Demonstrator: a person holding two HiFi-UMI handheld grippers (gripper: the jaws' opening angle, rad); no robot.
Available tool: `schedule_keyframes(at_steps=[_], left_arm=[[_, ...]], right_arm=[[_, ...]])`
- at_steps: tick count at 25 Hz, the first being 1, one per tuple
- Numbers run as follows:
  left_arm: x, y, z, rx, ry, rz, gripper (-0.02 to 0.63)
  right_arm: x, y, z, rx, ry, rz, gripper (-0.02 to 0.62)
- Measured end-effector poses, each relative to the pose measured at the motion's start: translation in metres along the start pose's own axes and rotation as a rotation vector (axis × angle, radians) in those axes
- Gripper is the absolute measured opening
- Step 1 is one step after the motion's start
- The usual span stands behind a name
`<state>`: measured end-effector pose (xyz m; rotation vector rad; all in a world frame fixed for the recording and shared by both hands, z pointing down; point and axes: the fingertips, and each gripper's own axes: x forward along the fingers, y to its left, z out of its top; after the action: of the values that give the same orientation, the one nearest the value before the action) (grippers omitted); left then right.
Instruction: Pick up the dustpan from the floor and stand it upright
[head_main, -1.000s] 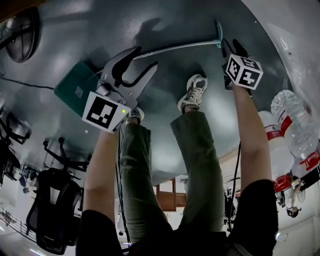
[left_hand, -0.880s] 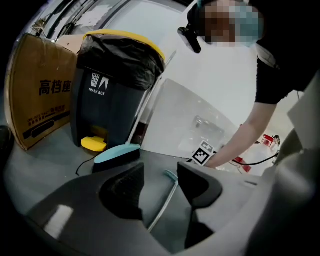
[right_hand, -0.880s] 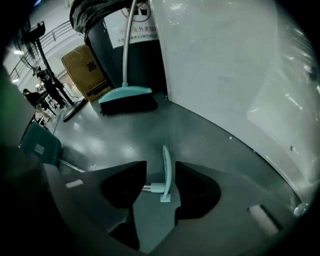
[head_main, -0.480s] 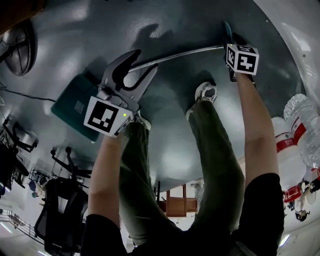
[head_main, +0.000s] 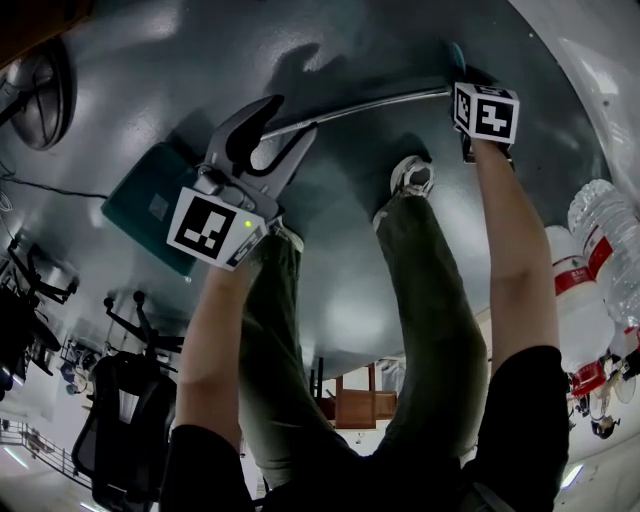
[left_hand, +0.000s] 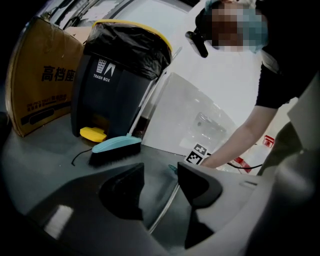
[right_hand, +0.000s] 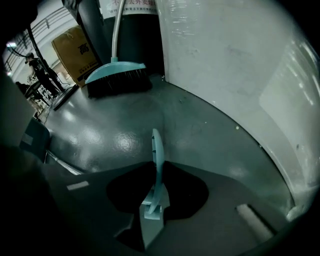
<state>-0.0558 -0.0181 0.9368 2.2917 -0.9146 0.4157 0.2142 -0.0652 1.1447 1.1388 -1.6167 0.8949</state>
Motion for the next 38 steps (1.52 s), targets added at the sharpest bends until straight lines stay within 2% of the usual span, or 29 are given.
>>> schedule_keyframes(at_steps=[6, 12, 20, 27, 38], left_arm=[[-0.028, -0.018, 0.040, 0.020, -0.063, 0.007, 0.229], [-0.064, -0.038, 0.098, 0.011, -0.102, 0.001, 0.227], [-0.106, -0.054, 0.171, -0.011, -0.175, 0.037, 0.227], [-0.129, -0.073, 0.207, -0.025, -0.200, 0.043, 0.227], [-0.146, -0.121, 0.255, -0.068, -0.251, 0.004, 0.227]], right_arm=[[-0.068, 0.008, 0.024, -0.014, -0.038, -0.026, 0.064], [-0.149, 0.006, 0.066, -0.056, -0.089, -0.094, 0.064], [-0.253, 0.002, 0.115, -0.105, -0.163, -0.145, 0.067], [-0.325, 0.003, 0.146, -0.131, -0.238, -0.155, 0.072], [-0.426, 0.004, 0.204, -0.278, -0.358, -0.184, 0.078]])
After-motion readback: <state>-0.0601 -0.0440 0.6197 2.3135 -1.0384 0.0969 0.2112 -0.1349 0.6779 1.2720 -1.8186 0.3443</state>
